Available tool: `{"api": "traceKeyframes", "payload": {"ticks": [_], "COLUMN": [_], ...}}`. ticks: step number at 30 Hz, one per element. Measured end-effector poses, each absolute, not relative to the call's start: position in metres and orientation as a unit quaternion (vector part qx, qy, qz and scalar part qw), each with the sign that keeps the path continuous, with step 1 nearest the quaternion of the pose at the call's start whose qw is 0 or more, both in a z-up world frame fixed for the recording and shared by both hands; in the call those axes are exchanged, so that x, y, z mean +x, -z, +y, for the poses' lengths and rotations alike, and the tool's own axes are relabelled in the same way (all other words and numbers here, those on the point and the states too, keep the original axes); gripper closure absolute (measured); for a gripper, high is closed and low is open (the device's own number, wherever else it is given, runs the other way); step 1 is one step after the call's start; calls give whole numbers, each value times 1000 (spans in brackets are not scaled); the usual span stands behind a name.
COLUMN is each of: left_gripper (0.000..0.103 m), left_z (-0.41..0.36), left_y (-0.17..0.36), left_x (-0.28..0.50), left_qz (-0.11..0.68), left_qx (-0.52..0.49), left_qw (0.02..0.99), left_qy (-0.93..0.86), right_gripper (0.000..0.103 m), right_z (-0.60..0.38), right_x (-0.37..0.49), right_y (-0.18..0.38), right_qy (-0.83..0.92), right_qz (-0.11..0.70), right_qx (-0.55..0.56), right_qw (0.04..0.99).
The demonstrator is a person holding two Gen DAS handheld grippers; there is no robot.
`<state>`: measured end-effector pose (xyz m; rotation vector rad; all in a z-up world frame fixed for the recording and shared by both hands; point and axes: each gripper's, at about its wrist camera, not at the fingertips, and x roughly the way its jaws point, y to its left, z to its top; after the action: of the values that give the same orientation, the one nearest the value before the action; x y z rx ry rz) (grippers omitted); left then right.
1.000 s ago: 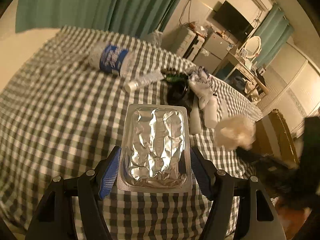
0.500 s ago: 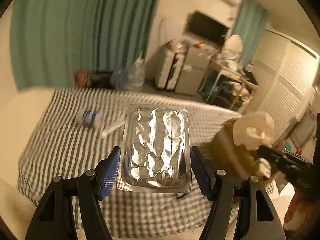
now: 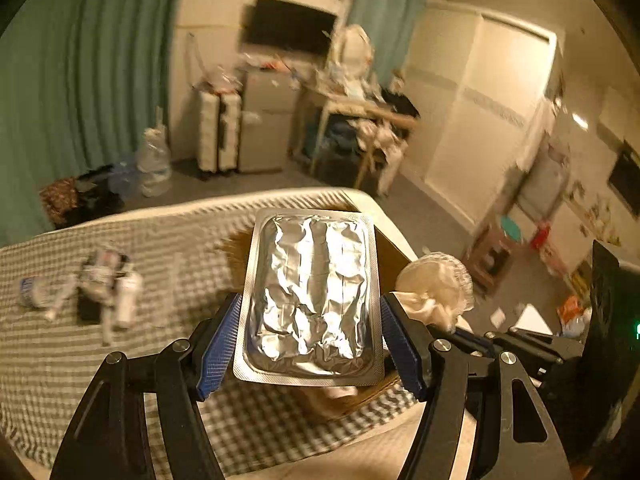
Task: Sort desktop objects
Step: 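Carry the foil tray and white cloth over the cardboard box and release both, then move both tools back over the remaining items on the bed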
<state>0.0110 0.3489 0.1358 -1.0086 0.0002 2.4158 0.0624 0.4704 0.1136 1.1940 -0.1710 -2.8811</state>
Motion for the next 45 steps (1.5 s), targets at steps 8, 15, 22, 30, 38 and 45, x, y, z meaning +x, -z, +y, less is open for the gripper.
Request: {"api": "traceKeyframes", "payload": {"ticks": [8, 15, 22, 30, 38, 45], "left_gripper": [10, 7, 4, 0, 0, 0], "left_z": [395, 347, 240, 136, 75, 57], "left_y": [-88, -105, -158, -212, -175, -93], "left_x": [-46, -63, -36, 49, 86, 62], "left_qz": [8, 9, -19, 3, 36, 28], "left_qx": [-426, -406, -362, -271, -263, -318], "left_qw": [284, 222, 136, 32, -31, -53], "left_qy": [-859, -886, -922, -962, -964, -946], "right_gripper": [66, 35, 35, 13, 12, 12], "right_z": [502, 484, 426, 342, 287, 279], "right_x": [35, 30, 54, 111, 119, 78], "right_y": [-67, -73, -128, -198, -195, -142], "right_qy": [911, 918, 940, 965, 967, 951], "right_qz": [-65, -31, 20, 72, 50, 13], "right_qx": [407, 394, 341, 252, 248, 301], "right_qw": [-17, -37, -20, 6, 43, 65]}}
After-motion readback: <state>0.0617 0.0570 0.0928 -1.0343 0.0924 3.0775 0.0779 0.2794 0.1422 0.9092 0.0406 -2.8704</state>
